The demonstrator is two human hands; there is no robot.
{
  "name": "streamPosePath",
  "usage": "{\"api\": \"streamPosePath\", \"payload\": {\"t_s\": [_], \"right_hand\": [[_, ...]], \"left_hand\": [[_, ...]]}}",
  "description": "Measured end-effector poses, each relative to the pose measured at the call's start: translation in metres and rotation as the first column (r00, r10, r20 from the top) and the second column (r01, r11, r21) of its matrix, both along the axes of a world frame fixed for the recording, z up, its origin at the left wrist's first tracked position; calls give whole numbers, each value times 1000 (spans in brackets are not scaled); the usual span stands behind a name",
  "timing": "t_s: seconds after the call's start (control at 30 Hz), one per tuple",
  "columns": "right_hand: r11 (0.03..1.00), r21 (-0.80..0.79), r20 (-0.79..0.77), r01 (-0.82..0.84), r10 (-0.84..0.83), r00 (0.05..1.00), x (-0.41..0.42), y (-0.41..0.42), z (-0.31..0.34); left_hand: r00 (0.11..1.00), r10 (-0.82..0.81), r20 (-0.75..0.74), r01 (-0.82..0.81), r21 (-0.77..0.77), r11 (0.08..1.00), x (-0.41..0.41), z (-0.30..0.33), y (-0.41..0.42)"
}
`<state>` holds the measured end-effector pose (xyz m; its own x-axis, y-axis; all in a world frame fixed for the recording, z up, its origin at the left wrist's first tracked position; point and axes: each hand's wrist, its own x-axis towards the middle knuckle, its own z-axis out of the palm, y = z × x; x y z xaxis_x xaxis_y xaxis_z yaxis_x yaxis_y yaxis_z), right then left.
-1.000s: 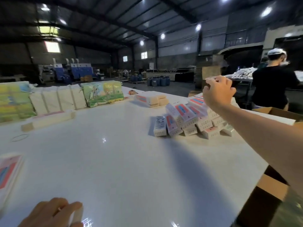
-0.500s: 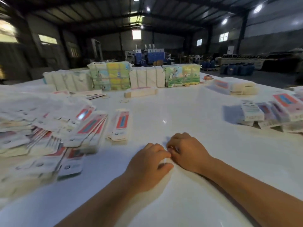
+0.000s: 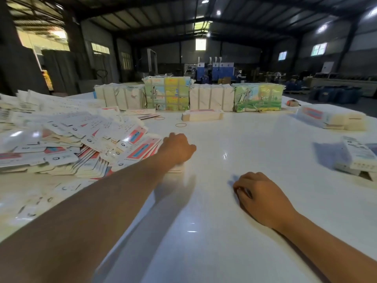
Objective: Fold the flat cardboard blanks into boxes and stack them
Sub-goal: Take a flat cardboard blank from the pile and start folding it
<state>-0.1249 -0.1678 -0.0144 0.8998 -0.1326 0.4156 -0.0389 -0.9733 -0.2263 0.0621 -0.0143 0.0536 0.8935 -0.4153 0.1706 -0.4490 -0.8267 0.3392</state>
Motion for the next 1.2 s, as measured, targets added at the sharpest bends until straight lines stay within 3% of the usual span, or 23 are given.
{"api": "streamPosePath", "payload": {"t_s": [0.1, 0.43, 0.67, 0.73, 0.77, 0.8, 0.83, 0.87, 0.9, 0.93, 0.97, 1.03, 1.2], "right_hand": [[1000, 10, -4, 5, -5, 1000, 1, -2, 0], [1000, -9, -16, 2, -2, 1000, 3, -2, -1], [1000, -4, -49, 7, -7, 999, 4, -4, -2], [993, 120, -27, 9, -6, 1000, 3, -4, 2], [961, 275, 34, 23, -33, 999, 3, -4, 6], [869, 494, 109, 34, -101, 989, 2, -5, 11], [672, 740, 149, 16, -187, 971, 1, -6, 17], [387, 921, 144, -41, -240, 960, 0, -8, 23], [114, 987, 138, -113, -249, 959, -2, -11, 28], [-73, 983, 145, -166, -234, 961, -5, -15, 31], [-153, 969, 158, -191, -206, 966, -8, -18, 33], [-140, 972, 163, -187, -167, 973, -12, -19, 33], [-8, 987, 155, -158, -159, 975, -11, -13, 30]], "left_hand": [[993, 99, -68, -86, 172, 981, 24, -15, 1], [963, 6, 269, -118, 402, 908, 6, -32, -27], [960, 21, 278, -89, 234, 968, -20, -13, 0], [969, -49, 242, -7, 224, 974, -38, -2, 0], [966, -88, 243, 31, 230, 973, -52, 0, 0], [942, -154, 299, 78, 251, 965, -68, -1, 0], [859, -262, 441, 155, 264, 952, -84, -7, 1], [730, -363, 579, 236, 285, 929, -99, -15, 6], [603, -433, 670, 311, 302, 901, -111, -23, 10], [490, -468, 736, 371, 310, 876, -118, -32, 14], [441, -478, 760, 417, 298, 859, -123, -40, 16], [467, -482, 741, 447, 273, 852, -126, -47, 21], [635, -434, 639, 408, 200, 891, -122, -47, 27]]}}
